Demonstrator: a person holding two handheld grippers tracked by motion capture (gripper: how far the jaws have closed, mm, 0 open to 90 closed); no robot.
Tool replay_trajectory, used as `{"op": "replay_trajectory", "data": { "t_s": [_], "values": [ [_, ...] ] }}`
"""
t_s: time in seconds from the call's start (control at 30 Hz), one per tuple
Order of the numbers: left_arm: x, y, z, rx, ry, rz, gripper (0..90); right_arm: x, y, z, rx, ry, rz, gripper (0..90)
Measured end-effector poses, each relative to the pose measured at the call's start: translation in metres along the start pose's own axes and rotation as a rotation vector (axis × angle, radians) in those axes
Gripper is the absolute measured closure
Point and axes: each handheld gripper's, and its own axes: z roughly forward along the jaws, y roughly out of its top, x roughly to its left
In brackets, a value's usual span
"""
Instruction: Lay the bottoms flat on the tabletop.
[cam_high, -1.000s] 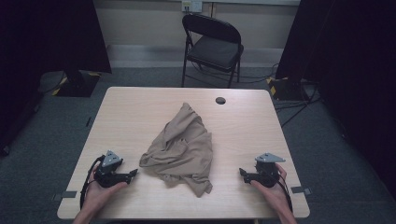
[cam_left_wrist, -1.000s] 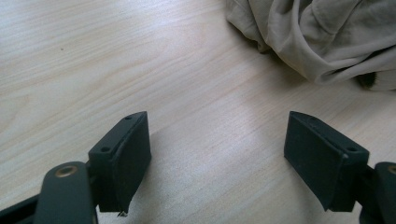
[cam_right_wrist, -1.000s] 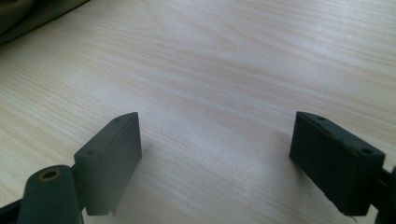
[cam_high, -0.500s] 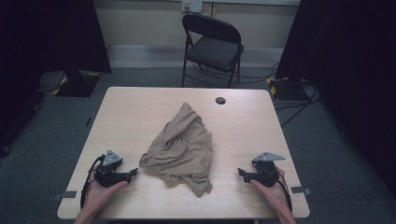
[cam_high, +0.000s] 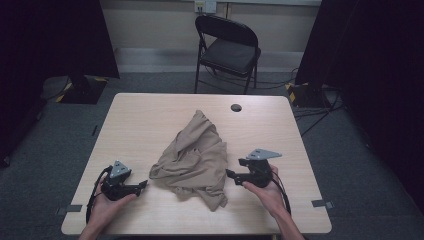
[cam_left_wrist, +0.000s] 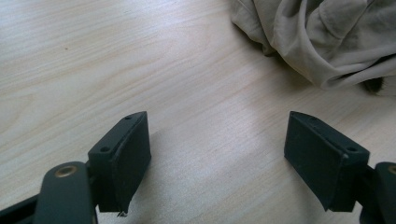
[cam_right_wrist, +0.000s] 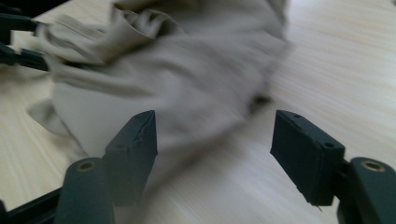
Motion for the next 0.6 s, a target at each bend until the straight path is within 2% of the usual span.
{"op": "replay_trajectory", "data": {
  "t_s": [0.23,0.4,0.5,0.53,0.57,0.6],
  "values": [
    [0.000,0.000,0.000,0.000,-0.001,0.000,22.0,0.032,0.037,0.031,0.003,0.084,-0.064,25.6],
    [0.000,0.000,0.000,0.001,-0.002,0.002,21.9,0.050,0.052,0.064,0.038,0.129,-0.094,24.9],
    [0.000,0.000,0.000,0.001,-0.002,0.002,22.0,0.056,0.057,0.080,0.050,0.132,-0.104,25.9],
    [0.000,0.000,0.000,0.001,-0.002,0.004,21.9,0.057,0.058,0.086,0.063,0.126,-0.112,27.2],
    [0.000,0.000,0.000,0.001,-0.002,0.004,22.0,0.057,0.058,0.093,0.081,0.129,-0.113,35.0],
    [0.000,0.000,0.000,0.001,-0.001,0.005,21.9,0.058,0.056,0.098,0.082,0.135,-0.120,49.4]
  ]
}}
